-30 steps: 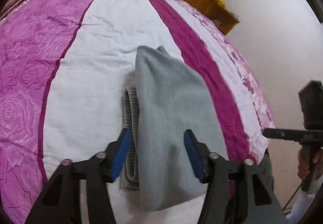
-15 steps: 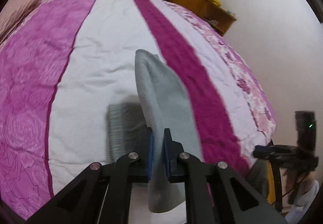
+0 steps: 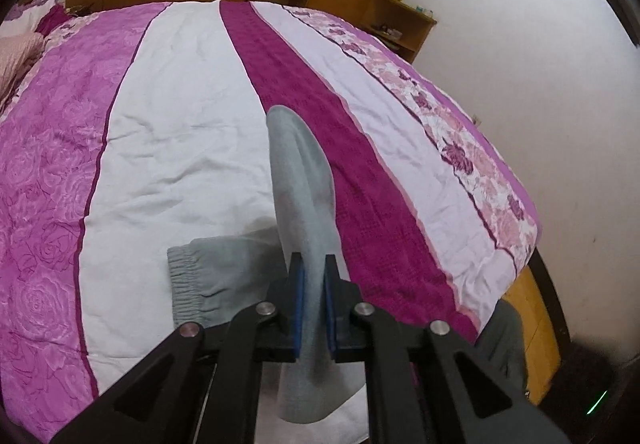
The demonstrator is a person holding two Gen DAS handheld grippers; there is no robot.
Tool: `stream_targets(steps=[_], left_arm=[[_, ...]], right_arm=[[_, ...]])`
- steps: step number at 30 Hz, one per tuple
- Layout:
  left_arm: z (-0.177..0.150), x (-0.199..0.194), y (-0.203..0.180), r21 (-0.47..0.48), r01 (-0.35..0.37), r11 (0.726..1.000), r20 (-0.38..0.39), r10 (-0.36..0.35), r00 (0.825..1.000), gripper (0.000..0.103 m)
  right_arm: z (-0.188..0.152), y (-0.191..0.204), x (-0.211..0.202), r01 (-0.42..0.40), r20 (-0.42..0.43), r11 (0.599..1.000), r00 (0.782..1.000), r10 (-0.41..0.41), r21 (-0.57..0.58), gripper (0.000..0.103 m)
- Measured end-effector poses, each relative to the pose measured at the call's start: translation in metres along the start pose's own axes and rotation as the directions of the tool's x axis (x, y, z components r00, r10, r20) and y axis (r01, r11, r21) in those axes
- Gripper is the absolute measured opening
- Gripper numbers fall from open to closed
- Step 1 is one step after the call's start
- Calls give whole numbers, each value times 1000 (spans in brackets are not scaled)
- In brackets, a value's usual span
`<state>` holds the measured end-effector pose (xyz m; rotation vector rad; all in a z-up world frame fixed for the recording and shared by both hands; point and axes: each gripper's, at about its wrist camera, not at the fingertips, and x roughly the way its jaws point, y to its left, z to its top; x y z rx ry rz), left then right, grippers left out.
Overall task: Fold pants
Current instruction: 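Lift the pants edge with the left gripper and fold it over the stack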
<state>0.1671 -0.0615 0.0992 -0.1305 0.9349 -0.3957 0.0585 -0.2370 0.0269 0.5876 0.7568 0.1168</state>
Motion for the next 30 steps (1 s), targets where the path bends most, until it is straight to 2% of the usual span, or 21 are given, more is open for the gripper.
stream_targets(steps=[2, 4, 8, 11, 20, 22, 26, 30], left_arm=[[-1, -3, 0, 18, -6, 1000, 6, 6, 1000, 9], [-2, -6, 0, 26, 0, 1000, 13, 0, 1000, 9], [-1, -5, 3, 23, 26, 999, 13, -26, 1000, 9], [1, 1, 1, 29, 35, 999, 0, -35, 999, 9], [12, 0, -2, 26, 70, 997, -3, -70, 998, 9], [14, 0, -2, 26, 78, 997, -4, -78, 997, 9], [19, 0, -5, 36, 72, 997, -6, -71, 997, 9], [18, -3, -4, 44, 69, 997, -1, -69, 998, 9]], right_arm=[[-26, 6, 17, 67, 19, 993, 998, -65, -94, 73], [-40, 6, 24, 130, 60, 982, 991, -123, -134, 74], [-42, 11, 24, 96, 115, 987, 990, -81, -131, 74], [-39, 25, 30, 131, 178, 973, 979, -97, -190, 75], [-38, 28, 75, 198, 148, 961, 974, -171, -192, 75], [-38, 31, 77, 199, 157, 962, 973, -171, -187, 75], [-54, 46, 77, 175, 138, 950, 980, -143, -258, 75], [-42, 35, 80, 212, 167, 955, 970, -178, -209, 75]])
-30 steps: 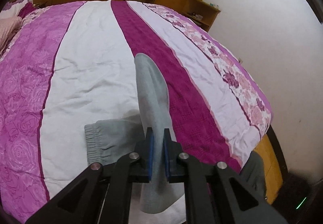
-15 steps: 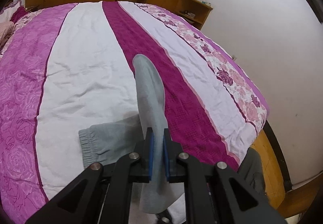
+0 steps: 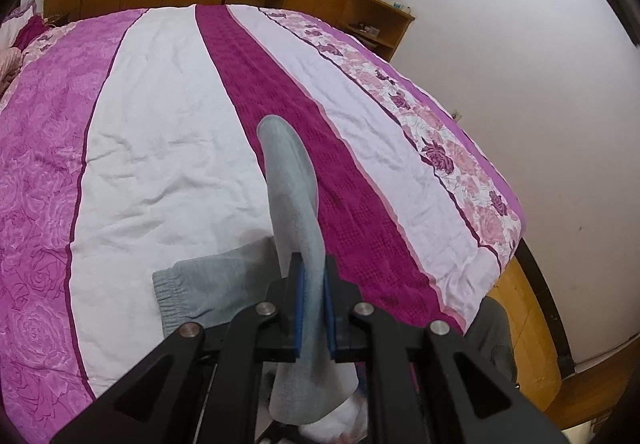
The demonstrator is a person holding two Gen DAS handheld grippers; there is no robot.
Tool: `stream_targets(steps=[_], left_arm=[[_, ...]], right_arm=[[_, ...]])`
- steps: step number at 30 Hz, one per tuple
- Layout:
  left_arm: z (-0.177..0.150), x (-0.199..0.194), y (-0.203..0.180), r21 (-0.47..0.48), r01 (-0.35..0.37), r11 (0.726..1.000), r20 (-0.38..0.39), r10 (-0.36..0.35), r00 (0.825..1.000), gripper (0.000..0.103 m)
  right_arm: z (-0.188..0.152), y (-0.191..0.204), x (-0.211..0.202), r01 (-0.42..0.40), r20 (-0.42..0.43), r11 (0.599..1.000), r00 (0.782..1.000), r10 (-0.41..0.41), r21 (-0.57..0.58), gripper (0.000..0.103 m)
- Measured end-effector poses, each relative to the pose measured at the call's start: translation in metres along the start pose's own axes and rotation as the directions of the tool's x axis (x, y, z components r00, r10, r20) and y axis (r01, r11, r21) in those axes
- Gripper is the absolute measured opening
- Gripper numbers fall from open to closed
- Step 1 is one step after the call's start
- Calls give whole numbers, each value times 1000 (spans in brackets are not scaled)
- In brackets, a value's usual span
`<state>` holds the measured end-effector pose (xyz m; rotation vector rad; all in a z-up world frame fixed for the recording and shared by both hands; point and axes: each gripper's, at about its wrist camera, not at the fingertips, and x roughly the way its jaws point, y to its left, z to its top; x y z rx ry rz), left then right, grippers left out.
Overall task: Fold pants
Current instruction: 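Lift the pants edge with the left gripper and fold it over the stack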
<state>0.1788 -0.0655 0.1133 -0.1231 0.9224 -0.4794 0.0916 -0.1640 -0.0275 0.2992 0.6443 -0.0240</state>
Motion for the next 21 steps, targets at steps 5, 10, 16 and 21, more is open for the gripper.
stream_targets(steps=[5, 10, 16, 21], left_arm=[[-3, -1, 9, -4, -14, 1000, 1, 14, 1000, 9], [-10, 1, 30, -50, -10, 999, 6, 10, 1000, 9], [-17, 2, 45, -87, 2, 996, -2, -2, 1000, 9], [-12, 2, 36, -72, 6, 997, 6, -6, 1000, 9]], right_arm=[[8, -40, 7, 33, -7, 987, 999, -32, 157, 78], [0, -60, 5, -20, -39, 972, 999, 30, 233, 82], [-6, -66, -4, -57, -54, 969, 996, 72, 240, 82], [-9, -61, -14, -46, -80, 979, 995, 62, 198, 83]])
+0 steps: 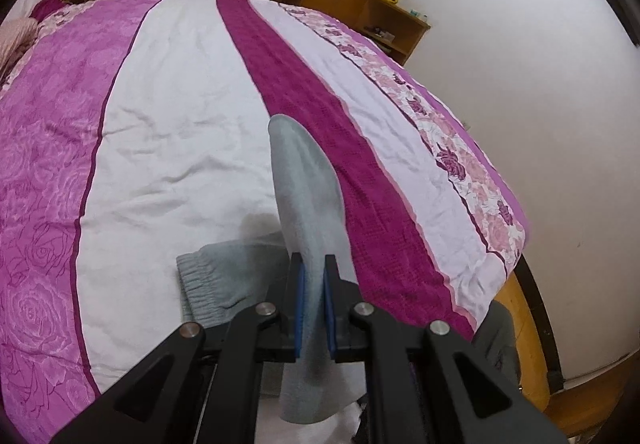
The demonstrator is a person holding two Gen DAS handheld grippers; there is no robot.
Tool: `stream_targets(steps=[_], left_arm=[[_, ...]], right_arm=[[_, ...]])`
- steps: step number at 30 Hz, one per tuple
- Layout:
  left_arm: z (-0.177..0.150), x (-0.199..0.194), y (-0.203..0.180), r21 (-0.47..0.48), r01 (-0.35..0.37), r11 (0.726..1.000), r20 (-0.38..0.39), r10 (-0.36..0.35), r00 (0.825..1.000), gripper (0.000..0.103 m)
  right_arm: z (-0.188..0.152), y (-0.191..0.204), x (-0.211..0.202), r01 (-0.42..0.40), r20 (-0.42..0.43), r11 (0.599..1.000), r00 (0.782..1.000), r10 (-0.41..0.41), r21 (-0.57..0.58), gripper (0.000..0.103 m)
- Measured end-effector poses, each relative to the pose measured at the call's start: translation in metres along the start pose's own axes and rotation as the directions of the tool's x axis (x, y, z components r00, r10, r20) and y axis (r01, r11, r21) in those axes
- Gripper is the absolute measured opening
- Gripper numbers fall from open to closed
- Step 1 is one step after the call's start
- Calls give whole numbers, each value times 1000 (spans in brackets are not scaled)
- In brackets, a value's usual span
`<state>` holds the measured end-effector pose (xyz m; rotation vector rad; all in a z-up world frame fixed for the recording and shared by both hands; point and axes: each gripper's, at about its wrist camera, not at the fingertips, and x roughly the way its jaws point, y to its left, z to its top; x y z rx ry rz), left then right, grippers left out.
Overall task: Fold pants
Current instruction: 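Lift the pants edge with the left gripper and fold it over the stack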
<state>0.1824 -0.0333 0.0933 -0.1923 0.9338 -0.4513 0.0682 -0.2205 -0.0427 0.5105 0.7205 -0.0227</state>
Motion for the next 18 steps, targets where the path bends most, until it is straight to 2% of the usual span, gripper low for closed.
stream_targets(steps=[5, 10, 15, 18], left_arm=[[7, 4, -20, 36, 13, 999, -20, -12, 1000, 9], [10, 9, -43, 87, 10, 996, -25, -8, 1000, 9], [11, 12, -51, 100, 14, 995, -34, -11, 999, 9], [15, 12, -51, 93, 11, 996, -44, -7, 999, 9]], right_arm=[[-2, 9, -8, -18, 6, 998, 1000, 18, -53, 83], [3, 14, -4, 6, 20, 997, 1000, -5, -77, 83], [3, 41, -4, -6, 44, 987, 999, 13, -159, 83], [2, 37, -8, 0, 55, 986, 998, 9, -166, 83]])
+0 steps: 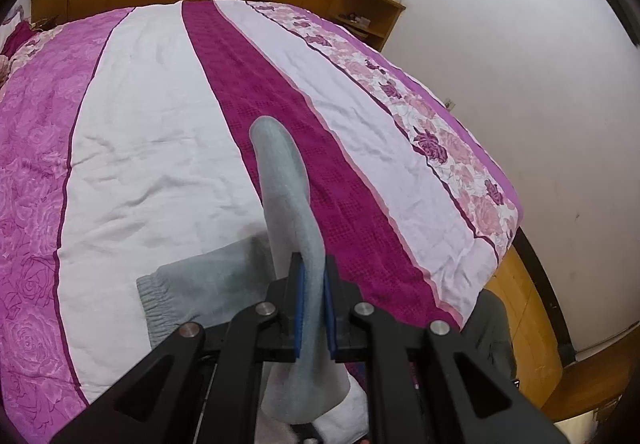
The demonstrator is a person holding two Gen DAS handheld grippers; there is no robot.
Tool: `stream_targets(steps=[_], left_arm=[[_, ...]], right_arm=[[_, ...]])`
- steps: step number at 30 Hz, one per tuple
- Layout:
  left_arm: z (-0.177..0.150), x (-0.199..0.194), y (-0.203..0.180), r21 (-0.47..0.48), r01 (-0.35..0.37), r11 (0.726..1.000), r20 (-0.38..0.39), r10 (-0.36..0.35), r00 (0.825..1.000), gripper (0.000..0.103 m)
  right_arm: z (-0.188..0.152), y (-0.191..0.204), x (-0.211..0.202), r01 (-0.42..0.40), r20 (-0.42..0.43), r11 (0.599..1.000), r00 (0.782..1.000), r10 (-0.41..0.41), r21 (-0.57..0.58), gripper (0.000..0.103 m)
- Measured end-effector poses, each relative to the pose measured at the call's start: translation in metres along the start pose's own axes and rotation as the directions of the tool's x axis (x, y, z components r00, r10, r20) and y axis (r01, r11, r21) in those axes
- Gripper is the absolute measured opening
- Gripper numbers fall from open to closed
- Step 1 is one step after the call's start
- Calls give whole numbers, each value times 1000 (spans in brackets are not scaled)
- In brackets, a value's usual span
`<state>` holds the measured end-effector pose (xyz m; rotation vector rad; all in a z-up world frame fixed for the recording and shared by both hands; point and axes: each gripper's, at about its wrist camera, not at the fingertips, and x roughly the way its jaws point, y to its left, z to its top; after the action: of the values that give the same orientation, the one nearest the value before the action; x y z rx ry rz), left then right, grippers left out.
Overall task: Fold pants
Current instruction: 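Lift the pants edge with the left gripper and fold it over the stack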
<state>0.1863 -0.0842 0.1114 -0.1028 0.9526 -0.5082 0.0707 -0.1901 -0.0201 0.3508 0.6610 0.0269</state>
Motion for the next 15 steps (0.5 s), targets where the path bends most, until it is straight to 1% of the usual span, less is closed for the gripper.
stream_targets(steps=[3, 5, 7, 9, 11, 12, 15], left_arm=[[6, 4, 3, -18, 13, 1000, -19, -14, 1000, 9], [9, 8, 4, -23, 22, 999, -27, -23, 999, 9], [9, 11, 3, -34, 49, 998, -41, -51, 998, 9], [10, 15, -3, -25, 80, 996, -65, -82, 995, 9], [9, 18, -13, 20, 69, 997, -74, -68, 995, 9], [8, 19, -17, 36, 63, 997, -76, -60, 995, 9], [2, 25, -24, 57, 56, 997, -82, -51, 995, 9]], right_arm=[[6, -26, 0, 37, 6, 997, 999, -38, 67, 83], [12, -39, 7, 30, -11, 993, 1000, -29, 112, 83], [14, -37, 12, 21, -28, 993, 999, -17, 116, 83], [12, -28, 12, 16, -22, 997, 1000, -14, 73, 83], [12, -20, 11, 26, -3, 999, 1000, -26, 36, 83], [13, -19, 12, 41, 6, 999, 999, -41, 35, 83], [19, -25, 15, 67, 22, 995, 997, -69, 80, 83]])
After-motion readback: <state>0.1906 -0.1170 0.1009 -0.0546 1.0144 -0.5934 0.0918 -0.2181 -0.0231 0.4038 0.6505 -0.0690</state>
